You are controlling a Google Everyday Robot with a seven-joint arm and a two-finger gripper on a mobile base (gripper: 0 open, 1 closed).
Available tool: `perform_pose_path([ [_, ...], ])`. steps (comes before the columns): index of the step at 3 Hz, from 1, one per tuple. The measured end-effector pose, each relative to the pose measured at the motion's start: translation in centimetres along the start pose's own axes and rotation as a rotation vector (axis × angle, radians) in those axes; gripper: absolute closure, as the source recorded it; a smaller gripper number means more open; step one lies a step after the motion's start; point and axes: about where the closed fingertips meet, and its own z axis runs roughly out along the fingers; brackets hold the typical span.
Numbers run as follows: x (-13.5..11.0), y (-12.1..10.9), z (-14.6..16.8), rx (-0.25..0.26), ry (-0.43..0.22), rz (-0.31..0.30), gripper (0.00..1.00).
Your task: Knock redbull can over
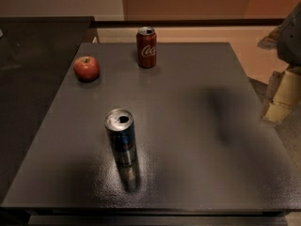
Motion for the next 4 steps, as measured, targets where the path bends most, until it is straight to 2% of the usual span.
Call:
perform_pose_path([
  [1,-2.4,1.5,0.5,-0.016,-0.047,-0.055,0.0],
  [2,-5.2,3.0,2.0,-0.055,-0.147,-0.098,0.0],
  [4,-13.1,7.4,5.2,-0.17,-0.434,-0.139,0.0],
])
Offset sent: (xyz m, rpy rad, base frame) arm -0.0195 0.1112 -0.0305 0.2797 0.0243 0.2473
